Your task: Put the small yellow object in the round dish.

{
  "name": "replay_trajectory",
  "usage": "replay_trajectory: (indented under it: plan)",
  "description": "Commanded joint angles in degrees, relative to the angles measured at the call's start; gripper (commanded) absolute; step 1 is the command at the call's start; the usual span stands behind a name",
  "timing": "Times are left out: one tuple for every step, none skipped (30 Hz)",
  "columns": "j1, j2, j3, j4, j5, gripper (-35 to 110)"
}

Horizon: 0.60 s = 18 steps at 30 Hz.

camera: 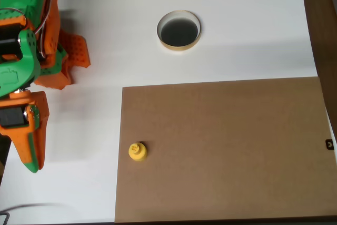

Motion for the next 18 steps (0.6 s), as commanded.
replay_trajectory:
  plan:
    - [1.32,2.02,0.26,-0.44,0.44,0]
    - [1.32,2.02,0.26,-0.44,0.44,0]
    - [1.32,2.02,0.26,-0.44,0.44,0]
    - [1.32,2.02,0.26,-0.44,0.44,0]
    - [1.32,2.02,0.26,-0.44,0.44,0]
    - [1.32,2.02,0.26,-0.44,0.44,0]
    - [1.32,2.02,0.26,-0.44,0.44,0]
    - [1.32,2.02,0.26,-0.44,0.44,0]
    - [1.32,2.02,0.26,-0.44,0.44,0]
    - [1.32,2.02,0.26,-0.44,0.44,0]
    - [1.32,2.02,0.26,-0.44,0.44,0]
    - [1.32,2.02,0.26,-0.44,0.44,0]
    - [1.49,2.02,0.26,-0.44,0.53,0]
    - [1.85,2.02,0.26,-0.53,0.62,0]
    - [2.81,2.02,0.26,-0.79,1.14,1]
    - [4.31,2.02,0.26,-0.79,2.20,3]
    - [5.71,2.02,0.18,-0.53,3.34,5]
    - [5.71,2.02,0.18,-0.62,2.55,5]
